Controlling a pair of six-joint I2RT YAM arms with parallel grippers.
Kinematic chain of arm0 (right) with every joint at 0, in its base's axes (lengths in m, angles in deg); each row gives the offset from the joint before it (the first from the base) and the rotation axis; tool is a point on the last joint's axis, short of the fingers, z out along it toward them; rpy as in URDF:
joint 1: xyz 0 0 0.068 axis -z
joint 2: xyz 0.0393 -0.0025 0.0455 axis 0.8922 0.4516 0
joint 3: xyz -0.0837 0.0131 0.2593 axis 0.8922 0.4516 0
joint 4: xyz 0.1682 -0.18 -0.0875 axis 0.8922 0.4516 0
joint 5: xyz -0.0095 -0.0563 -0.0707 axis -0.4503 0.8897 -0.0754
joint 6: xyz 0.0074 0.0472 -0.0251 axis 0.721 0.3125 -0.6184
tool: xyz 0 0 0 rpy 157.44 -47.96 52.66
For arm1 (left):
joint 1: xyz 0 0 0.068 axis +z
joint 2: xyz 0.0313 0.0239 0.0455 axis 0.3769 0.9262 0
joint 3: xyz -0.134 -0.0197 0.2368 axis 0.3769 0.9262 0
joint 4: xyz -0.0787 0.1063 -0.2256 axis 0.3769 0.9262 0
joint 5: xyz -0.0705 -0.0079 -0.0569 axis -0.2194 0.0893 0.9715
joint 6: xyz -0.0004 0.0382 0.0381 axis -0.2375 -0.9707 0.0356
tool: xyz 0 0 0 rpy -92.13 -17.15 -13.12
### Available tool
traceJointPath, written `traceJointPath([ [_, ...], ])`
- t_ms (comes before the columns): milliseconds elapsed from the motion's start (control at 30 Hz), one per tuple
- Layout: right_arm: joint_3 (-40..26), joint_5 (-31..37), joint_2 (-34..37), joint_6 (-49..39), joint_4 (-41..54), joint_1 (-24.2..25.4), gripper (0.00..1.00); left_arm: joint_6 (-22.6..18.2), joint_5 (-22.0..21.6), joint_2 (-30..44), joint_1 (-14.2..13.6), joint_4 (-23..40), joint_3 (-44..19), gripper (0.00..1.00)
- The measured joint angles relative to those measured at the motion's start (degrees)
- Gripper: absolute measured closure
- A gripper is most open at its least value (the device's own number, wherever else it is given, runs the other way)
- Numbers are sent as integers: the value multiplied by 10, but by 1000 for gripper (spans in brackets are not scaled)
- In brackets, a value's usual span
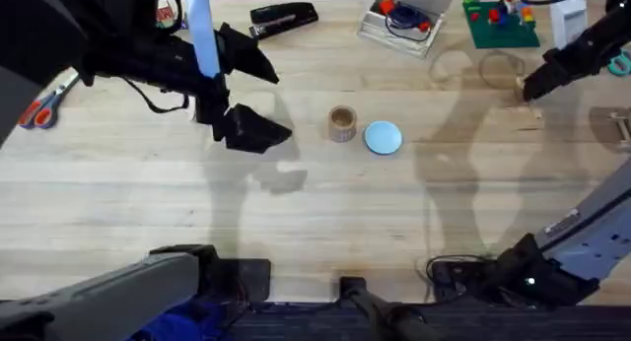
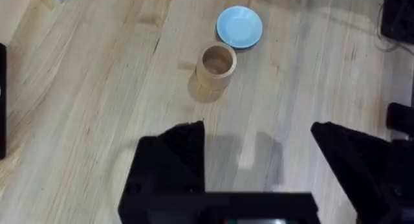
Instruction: Pick up a utensil and set it on the pink plate, then put the other utensil in the container.
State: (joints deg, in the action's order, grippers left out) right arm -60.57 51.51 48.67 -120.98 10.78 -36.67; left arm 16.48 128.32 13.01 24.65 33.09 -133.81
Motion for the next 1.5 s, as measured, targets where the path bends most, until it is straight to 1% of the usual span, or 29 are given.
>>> traceJointPath([
  [233,9,-22,-18,7,15,6,973,0,0,0,0,0,0,6],
  [667,12,-38,-186,8,28,14,973,0,0,0,0,0,0,5],
  [933,12,-108,-263,9,38,18,973,0,0,0,0,0,0,6],
  [1167,12,-191,-336,8,51,18,973,0,0,0,0,0,0,6],
  [1333,12,-250,-370,6,55,18,973,0,0,0,0,0,0,6],
  [1500,12,-307,-385,-11,66,18,973,0,0,0,0,0,0,5],
])
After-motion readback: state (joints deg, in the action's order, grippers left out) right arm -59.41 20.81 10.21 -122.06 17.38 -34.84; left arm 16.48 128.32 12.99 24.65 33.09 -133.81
